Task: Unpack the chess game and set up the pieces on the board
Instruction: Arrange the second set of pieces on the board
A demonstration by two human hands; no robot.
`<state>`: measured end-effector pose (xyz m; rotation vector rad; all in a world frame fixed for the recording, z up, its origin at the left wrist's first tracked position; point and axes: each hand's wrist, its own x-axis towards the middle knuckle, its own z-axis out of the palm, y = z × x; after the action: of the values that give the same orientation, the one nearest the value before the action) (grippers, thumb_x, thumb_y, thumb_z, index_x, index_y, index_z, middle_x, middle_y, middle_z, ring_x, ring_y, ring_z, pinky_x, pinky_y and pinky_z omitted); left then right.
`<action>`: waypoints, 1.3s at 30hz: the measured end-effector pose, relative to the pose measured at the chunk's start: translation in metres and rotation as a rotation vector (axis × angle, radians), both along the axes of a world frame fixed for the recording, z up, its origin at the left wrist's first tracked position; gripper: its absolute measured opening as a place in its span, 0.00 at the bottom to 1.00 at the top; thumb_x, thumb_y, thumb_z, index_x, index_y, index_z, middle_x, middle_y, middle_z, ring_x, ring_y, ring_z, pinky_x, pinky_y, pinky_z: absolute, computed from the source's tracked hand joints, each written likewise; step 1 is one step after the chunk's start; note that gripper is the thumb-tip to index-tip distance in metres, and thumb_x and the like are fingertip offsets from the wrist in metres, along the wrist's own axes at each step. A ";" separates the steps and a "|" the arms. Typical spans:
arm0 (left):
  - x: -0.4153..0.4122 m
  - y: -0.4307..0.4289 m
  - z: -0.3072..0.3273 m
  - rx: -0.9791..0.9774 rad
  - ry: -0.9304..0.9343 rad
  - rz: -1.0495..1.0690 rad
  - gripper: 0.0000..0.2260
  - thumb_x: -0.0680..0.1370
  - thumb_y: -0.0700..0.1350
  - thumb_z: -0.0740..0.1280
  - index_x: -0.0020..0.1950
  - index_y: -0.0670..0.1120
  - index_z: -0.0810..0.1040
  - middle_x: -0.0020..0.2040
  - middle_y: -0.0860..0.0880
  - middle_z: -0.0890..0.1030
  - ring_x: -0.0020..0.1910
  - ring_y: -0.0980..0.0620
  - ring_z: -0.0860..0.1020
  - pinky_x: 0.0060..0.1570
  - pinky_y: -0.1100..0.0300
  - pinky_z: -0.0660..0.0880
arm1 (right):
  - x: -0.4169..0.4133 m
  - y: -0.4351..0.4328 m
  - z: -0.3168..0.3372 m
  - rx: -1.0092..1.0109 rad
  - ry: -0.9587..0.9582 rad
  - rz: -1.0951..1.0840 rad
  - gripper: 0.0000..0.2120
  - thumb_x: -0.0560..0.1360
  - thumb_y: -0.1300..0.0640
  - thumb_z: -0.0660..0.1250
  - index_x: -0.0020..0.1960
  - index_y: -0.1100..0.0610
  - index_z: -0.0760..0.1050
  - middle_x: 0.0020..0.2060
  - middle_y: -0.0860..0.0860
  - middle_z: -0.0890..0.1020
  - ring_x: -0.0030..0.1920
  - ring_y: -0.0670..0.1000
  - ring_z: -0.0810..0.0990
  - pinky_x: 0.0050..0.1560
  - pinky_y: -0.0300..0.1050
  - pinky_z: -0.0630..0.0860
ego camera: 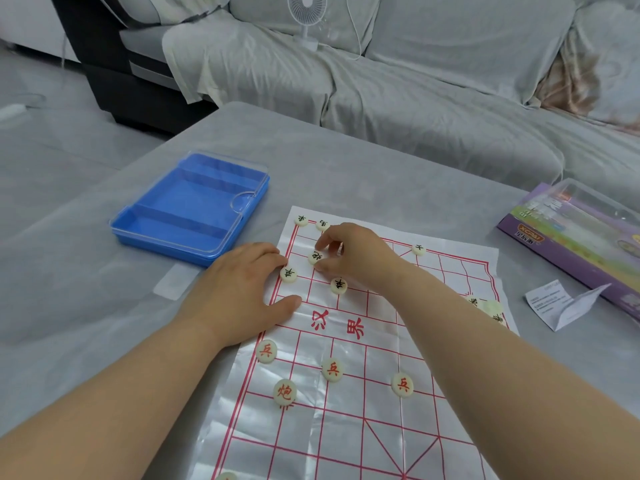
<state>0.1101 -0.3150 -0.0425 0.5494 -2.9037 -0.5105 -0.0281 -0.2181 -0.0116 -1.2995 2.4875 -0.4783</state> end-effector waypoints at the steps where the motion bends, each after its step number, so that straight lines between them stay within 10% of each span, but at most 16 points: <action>1: 0.000 0.000 0.000 -0.001 0.002 0.000 0.28 0.72 0.62 0.61 0.70 0.54 0.63 0.69 0.57 0.62 0.68 0.57 0.62 0.66 0.62 0.59 | 0.000 0.001 0.001 -0.010 -0.003 -0.004 0.14 0.72 0.56 0.68 0.57 0.56 0.75 0.46 0.49 0.72 0.45 0.46 0.68 0.43 0.36 0.63; 39: -0.004 0.011 0.006 -0.044 -0.062 0.069 0.27 0.71 0.58 0.65 0.69 0.52 0.65 0.69 0.54 0.66 0.66 0.54 0.65 0.65 0.58 0.63 | -0.032 0.162 0.009 0.093 0.145 -0.335 0.15 0.74 0.51 0.65 0.60 0.50 0.73 0.56 0.47 0.74 0.53 0.47 0.69 0.55 0.41 0.70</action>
<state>0.1061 -0.3040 -0.0362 0.6683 -2.9343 -0.4269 -0.0600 -0.0562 -0.0028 -0.9144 2.8275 -0.3459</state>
